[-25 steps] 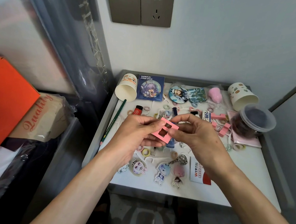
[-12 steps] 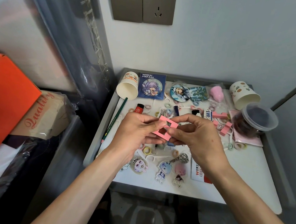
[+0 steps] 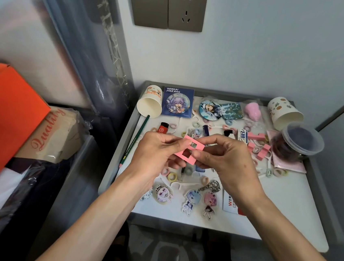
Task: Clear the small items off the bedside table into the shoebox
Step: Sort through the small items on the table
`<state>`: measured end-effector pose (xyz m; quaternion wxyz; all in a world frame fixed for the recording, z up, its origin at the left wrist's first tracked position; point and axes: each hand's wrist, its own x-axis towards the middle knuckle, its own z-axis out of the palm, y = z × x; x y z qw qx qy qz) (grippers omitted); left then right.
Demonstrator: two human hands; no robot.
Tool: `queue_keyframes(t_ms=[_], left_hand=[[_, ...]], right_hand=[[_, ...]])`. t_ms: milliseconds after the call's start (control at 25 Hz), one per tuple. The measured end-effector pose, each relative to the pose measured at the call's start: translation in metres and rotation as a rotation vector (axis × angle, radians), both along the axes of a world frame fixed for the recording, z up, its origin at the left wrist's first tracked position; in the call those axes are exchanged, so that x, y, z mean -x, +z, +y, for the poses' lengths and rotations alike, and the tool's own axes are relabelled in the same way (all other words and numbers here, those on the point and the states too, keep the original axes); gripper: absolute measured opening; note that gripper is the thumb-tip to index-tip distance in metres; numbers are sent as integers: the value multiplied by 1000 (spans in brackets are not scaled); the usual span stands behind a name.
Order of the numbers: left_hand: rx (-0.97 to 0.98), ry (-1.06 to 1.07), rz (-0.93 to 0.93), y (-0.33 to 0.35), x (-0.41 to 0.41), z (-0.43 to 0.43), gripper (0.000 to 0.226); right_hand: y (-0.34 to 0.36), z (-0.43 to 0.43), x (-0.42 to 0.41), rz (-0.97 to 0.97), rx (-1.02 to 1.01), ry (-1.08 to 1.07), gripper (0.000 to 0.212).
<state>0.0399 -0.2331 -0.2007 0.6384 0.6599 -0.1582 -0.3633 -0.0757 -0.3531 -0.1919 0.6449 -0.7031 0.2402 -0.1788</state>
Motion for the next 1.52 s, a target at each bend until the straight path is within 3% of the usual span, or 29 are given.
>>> queue_keyframes(t_ms=[120,320,520,640,920,1200,1280,1360,1440,1520], left_hand=[[18,59,-22,2,0,3,8],[70,122,-16,16,-6,33,14],[44,213,10,35,-4,91,25],[37,302,-17,61,-3,129,21],[117,548,-114,131,-11,236,17],[98,731,-186,151,-58,336,29],[8,790,-218,142,-79,361,35],[-238,879,-392,126,-101,385,35],[-447,967,-576,108,-117,403,31],[-533,994,-649,90,-128,411,31]], right_hand=[[0,6,-2,18,153,-25,23],[13,33,-10,72,871,29,57],[40,82,-20,40,1073,208,42],[69,114,-30,-5,1142,262,33],[147,202,-79,-183,1186,506,37],[178,286,-177,-189,1022,760,29],[175,302,-211,-144,937,859,25],[167,311,-243,-51,941,997,24],[153,321,-270,71,1023,1176,25],[134,334,-287,187,1173,1357,28]])
